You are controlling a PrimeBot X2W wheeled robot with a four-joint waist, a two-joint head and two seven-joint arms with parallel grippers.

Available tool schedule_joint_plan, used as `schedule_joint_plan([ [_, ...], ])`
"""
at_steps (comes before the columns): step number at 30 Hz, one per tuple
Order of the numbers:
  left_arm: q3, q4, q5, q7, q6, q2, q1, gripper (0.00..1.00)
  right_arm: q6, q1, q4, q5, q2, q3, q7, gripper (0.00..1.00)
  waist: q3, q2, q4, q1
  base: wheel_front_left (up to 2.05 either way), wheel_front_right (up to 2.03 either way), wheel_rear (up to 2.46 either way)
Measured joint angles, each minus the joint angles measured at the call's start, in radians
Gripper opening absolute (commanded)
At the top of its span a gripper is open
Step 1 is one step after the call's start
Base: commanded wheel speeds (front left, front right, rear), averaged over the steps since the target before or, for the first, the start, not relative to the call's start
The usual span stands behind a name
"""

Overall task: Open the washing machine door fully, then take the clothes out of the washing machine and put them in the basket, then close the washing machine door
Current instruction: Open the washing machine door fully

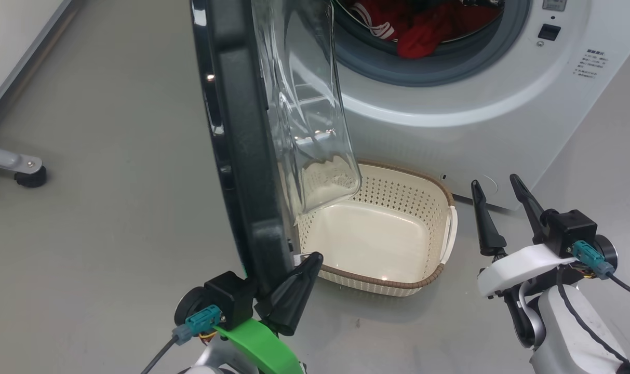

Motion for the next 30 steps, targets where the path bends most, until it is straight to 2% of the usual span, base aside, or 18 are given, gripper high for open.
schedule_joint_plan([
  [16, 0.090, 0.021, 0.004, -0.053, 0.081, 0.002, 0.037, 0.00, 0.009, 0.001, 0.004, -0.019, 0.013, -0.022, 0.000, 1.00, -0.015, 0.0000, 0.023, 0.0000, 0.00, 0.00, 0.00],
  [30, 0.208, 0.053, 0.019, -0.109, 0.109, 0.022, 0.036, 0.00, 0.017, 0.001, 0.004, -0.032, 0.016, -0.029, 0.000, 1.00, -0.014, 0.0000, 0.035, 0.0000, 0.00, 0.00, 0.00],
])
